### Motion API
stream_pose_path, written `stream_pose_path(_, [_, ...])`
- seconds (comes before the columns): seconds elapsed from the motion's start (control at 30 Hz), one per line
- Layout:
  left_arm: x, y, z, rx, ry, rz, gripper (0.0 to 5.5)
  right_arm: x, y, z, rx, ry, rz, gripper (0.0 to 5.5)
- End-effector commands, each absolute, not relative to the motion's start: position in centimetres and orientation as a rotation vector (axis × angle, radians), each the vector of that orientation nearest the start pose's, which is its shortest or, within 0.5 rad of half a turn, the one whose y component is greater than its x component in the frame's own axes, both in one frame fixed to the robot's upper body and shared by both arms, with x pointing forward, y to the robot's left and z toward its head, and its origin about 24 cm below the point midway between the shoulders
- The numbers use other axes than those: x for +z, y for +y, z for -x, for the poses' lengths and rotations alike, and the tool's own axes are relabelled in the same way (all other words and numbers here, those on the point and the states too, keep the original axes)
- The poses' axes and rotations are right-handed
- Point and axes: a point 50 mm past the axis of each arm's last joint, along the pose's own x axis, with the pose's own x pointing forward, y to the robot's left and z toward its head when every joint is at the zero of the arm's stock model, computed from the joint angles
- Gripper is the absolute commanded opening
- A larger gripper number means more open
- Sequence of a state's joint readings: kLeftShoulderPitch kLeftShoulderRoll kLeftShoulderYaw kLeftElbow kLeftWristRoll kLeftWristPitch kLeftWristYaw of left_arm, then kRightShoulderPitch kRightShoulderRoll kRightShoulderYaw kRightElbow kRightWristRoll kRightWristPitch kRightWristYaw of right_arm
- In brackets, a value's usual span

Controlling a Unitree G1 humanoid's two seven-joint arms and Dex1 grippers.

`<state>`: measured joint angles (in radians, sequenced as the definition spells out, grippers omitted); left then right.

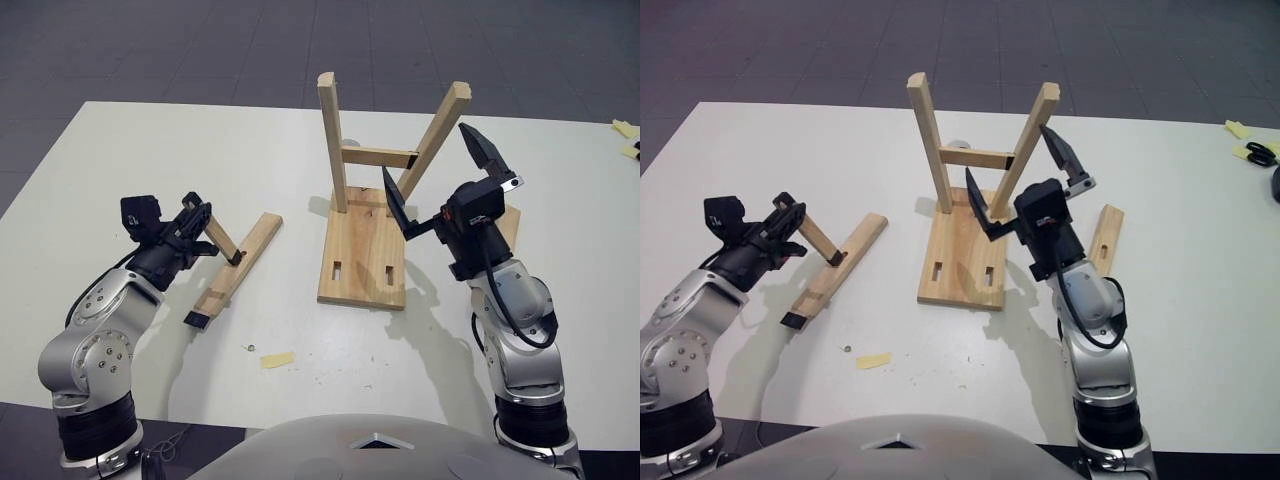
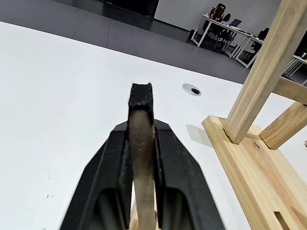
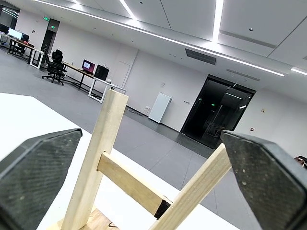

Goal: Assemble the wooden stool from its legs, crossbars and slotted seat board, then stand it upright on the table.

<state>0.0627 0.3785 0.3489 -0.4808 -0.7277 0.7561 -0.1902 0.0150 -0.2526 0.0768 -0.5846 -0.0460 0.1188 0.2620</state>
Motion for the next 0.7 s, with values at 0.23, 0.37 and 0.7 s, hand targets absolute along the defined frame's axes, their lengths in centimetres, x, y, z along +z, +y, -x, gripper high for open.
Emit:
stream_pose_path(0.23, [10.1, 22.6, -22.3, -0.234, 0.225, 0.238, 0.41, 15.7, -14.1, -22.7, 0.39, -0.406, 0.336, 5.4])
stream_pose_path(0.37, [8.8, 22.4, -21.2, -0.249, 0.272, 0.204, 0.41, 15.8, -14.2, -22.8, 0.39, -0.41, 0.336, 5.4])
stream_pose_path(0.7, [5.9, 22.5, -19.4, -0.279, 0.332, 0.055, 0.41, 16.0, -14.2, -23.1, 0.4, -0.417, 0.34, 5.4])
